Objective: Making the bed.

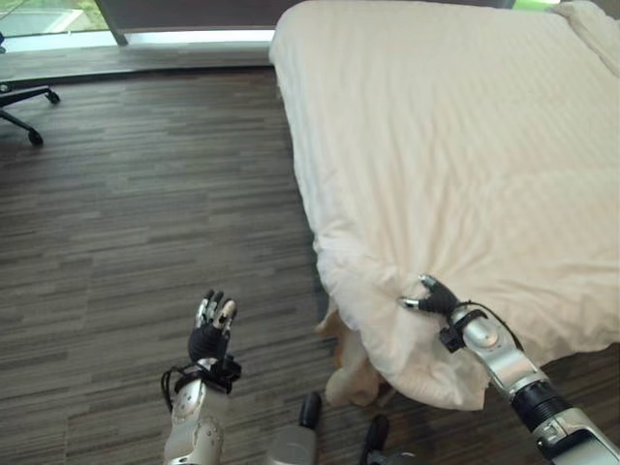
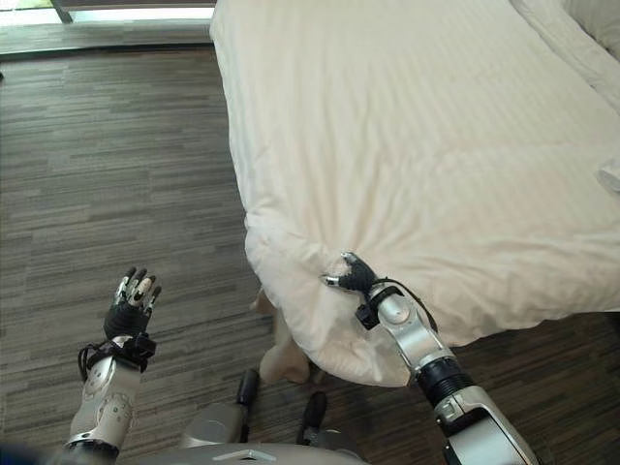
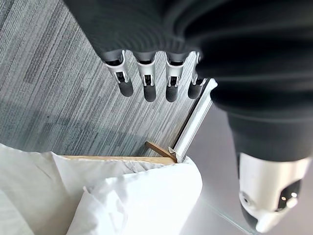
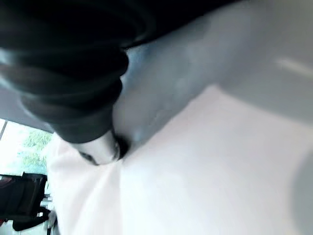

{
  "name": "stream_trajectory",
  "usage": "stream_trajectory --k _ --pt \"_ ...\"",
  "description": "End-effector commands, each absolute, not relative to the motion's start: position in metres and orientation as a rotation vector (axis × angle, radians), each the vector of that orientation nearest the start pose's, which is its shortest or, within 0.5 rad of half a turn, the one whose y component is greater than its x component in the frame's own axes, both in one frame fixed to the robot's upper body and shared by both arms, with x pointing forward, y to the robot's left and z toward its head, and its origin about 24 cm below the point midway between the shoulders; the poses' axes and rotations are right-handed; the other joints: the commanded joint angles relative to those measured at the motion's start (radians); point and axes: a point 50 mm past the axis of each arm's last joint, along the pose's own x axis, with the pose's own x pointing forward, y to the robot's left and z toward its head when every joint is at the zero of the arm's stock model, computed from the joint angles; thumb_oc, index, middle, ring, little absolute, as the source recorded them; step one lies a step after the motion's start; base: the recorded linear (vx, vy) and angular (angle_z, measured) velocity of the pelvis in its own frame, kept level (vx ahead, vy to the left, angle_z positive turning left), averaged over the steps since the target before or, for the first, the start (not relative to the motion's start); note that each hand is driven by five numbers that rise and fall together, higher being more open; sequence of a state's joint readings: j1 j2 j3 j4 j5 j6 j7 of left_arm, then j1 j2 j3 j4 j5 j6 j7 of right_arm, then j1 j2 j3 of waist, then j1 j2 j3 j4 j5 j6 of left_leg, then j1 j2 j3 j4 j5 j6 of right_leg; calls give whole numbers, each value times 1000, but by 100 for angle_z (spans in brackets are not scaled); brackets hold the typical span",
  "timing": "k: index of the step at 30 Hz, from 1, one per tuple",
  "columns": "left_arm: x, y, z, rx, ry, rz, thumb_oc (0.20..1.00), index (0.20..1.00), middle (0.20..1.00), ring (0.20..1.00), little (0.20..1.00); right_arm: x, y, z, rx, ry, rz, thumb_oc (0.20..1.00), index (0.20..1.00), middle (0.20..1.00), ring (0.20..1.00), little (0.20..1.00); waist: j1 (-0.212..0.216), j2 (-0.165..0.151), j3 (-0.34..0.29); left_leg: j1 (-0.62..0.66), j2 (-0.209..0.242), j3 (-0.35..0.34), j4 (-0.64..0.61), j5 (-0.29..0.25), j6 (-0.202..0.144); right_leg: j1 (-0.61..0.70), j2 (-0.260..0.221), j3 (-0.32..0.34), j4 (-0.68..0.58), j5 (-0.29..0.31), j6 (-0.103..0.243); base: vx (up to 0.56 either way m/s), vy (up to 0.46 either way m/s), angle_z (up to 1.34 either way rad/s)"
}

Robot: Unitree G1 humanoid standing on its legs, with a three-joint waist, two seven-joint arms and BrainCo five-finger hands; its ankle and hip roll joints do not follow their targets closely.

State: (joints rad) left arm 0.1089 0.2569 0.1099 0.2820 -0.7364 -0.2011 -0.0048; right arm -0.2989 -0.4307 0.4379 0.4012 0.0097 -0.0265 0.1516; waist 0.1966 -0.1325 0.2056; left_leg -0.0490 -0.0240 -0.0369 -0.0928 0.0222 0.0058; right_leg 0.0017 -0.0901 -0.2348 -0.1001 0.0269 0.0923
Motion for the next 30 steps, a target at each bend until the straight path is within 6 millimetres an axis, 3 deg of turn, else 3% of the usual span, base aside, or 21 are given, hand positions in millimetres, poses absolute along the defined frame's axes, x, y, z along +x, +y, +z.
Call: stream_trajectory --k 1,5,7,8,11,12,15,16,17,18,19,21,24,30 --pt "219 264 4 -407 2 324 1000 1000 1000 1000 1000 279 -121 14 -580 135 671 200 200 200 200 200 29 -11 -16 -11 18 4 6 15 -27 -9 -70 -12 13 56 73 -9 5 10" --pt "221 264 4 -401 1 327 1000 1000 1000 1000 1000 271 -88 16 -603 83 819 200 200 200 200 200 40 -18 -11 -11 14 -4 6 15 -26 -5 -73 -17 13 57 74 -3 1 2" --pt "221 264 4 -401 0 328 1000 1000 1000 1000 1000 271 -88 16 -603 83 819 200 200 200 200 200 39 -18 -10 -10 14 -4 6 15 -26 -5 -73 -17 13 57 74 0 0 0" --pt "223 262 7 -404 -12 326 1000 1000 1000 1000 1000 264 -59 10 -653 70 923 200 200 200 200 200 52 -19 -9 -11 11 -10 6 16 -24 -3 -75 -21 13 59 74 0 0 0" --pt "225 265 15 -400 -50 331 1000 1000 1000 1000 1000 252 -25 -5 -716 90 1052 200 200 200 200 200 69 -19 -5 -16 9 -24 6 18 -25 1 -76 -29 13 58 72 -7 -2 3" --pt "226 268 21 -414 -80 342 1000 1000 1000 1000 1000 239 -1 -18 -745 125 1138 200 200 200 200 200 83 -16 -3 -20 5 -35 6 20 -25 2 -78 -40 13 58 71 -20 -4 17" --pt "227 271 27 -425 -108 357 1000 1000 1000 1000 1000 226 20 -30 -766 167 1201 200 200 200 200 200 96 -16 2 -25 4 -47 6 22 -26 3 -79 -47 14 57 69 -20 -7 24" --pt "228 274 33 -420 -130 366 1000 1000 1000 1000 1000 216 37 -37 -793 184 1253 200 200 200 200 200 110 -15 9 -33 1 -60 6 26 -27 3 -79 -58 15 57 68 -42 -20 10" --pt "229 277 35 -410 -134 375 1000 1000 1000 1000 1000 212 49 -32 -824 142 1298 200 200 200 200 200 117 -17 13 -37 0 -68 6 29 -29 3 -79 -64 15 57 68 -41 -25 14" --pt "229 279 38 -406 -148 380 1000 1000 1000 1000 1000 209 56 -27 -840 102 1325 517 517 517 517 517 119 -20 16 -40 0 -72 6 31 -30 3 -79 -70 15 56 67 -25 -26 21" --pt "229 280 40 -397 -152 379 1000 1000 1000 1000 1000 210 63 -17 -905 6 1356 1000 1000 1000 1000 1000 124 -26 17 -42 0 -77 6 30 -31 4 -78 -74 14 55 67 -15 -22 26" --pt "229 281 40 -402 -157 384 1000 1000 1000 1000 1000 210 65 -14 -889 6 1365 1000 1000 1000 1000 1000 125 -28 21 -44 0 -79 6 32 -33 6 -79 -78 14 55 66 -14 -14 25" --pt "230 278 36 -414 -140 389 1000 1000 1000 1000 1000 206 64 -30 -853 140 1369 1000 1000 1000 1000 1000 133 -36 21 -48 0 -86 6 35 -33 7 -79 -87 13 55 64 -20 -8 10" --pt "236 273 30 -406 -96 351 1000 1000 1000 1000 1000 231 51 -24 -1008 101 1321 1000 1000 1000 1000 1000 126 -45 6 -34 7 -56 6 29 -33 5 -74 -56 13 57 63 -1 7 -3"
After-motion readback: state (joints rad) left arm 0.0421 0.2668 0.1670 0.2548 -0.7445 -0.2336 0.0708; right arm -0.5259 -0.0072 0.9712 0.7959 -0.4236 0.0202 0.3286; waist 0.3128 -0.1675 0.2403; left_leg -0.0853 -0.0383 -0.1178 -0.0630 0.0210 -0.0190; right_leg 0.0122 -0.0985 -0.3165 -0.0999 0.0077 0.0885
